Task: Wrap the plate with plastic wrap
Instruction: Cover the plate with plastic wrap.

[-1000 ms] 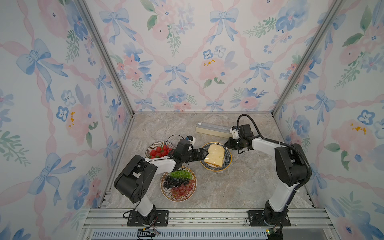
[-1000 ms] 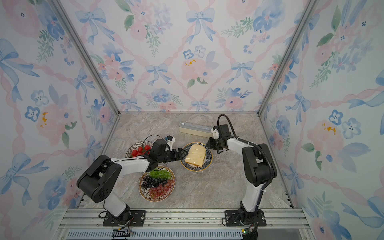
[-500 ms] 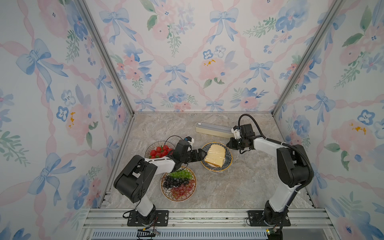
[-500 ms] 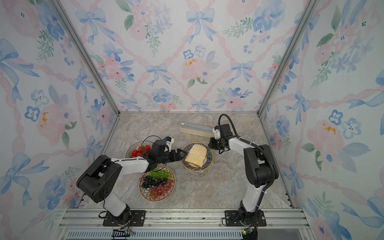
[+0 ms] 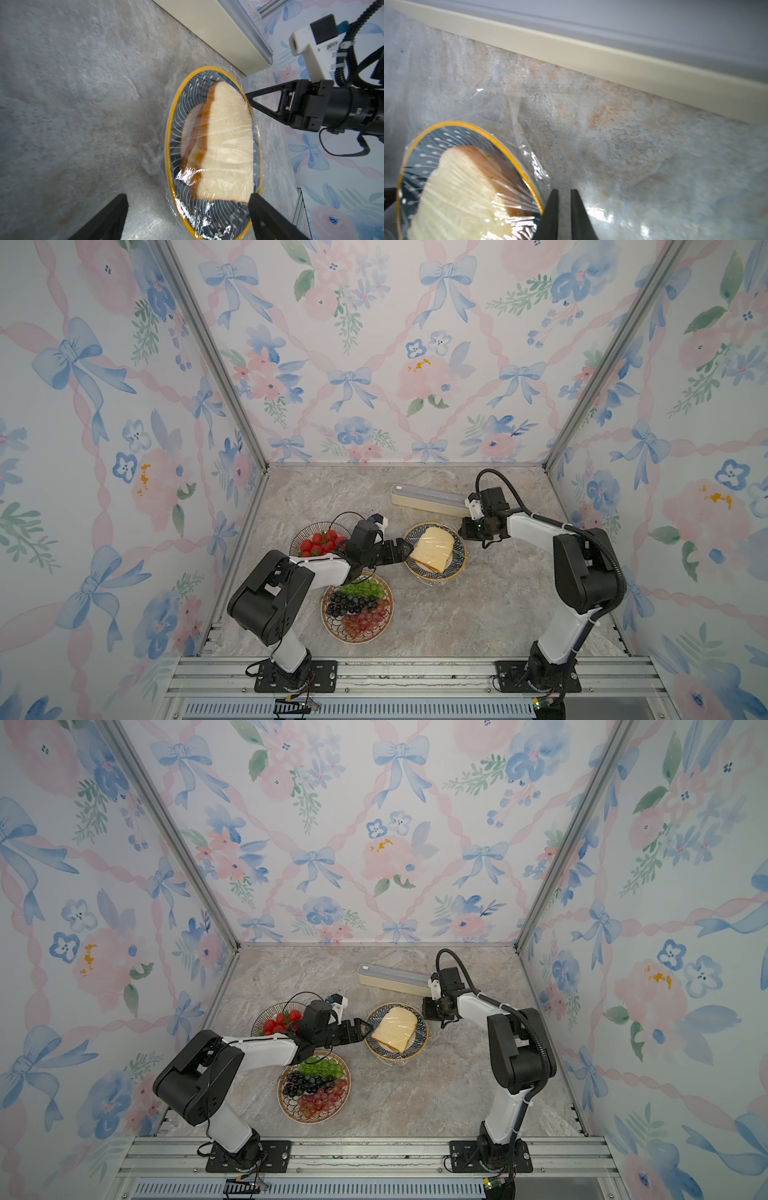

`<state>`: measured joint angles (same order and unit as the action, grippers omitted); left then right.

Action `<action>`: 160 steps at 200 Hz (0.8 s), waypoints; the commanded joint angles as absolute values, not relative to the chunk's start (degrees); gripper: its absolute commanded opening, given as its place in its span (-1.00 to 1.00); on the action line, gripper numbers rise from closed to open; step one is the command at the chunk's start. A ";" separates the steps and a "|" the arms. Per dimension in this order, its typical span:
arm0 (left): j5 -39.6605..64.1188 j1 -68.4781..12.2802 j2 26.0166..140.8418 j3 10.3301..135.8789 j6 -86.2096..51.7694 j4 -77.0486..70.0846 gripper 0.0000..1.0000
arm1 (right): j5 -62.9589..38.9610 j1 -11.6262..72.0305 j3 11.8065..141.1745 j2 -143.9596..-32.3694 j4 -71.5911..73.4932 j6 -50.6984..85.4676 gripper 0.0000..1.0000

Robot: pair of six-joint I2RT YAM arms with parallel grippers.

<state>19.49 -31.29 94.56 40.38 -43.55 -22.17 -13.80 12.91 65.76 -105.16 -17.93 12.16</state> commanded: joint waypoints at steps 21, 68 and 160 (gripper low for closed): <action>19.60 -31.00 95.28 39.73 -42.10 -21.27 0.86 | -1.63 12.79 70.99 -105.63 -33.93 10.32 -0.45; 19.64 -31.06 94.94 39.63 -42.02 -21.27 0.86 | 7.25 13.00 74.03 -99.83 -39.02 10.74 -0.08; 22.33 -32.33 95.01 41.41 -42.52 -21.27 0.86 | -19.29 6.41 65.28 -90.48 -22.14 14.72 0.48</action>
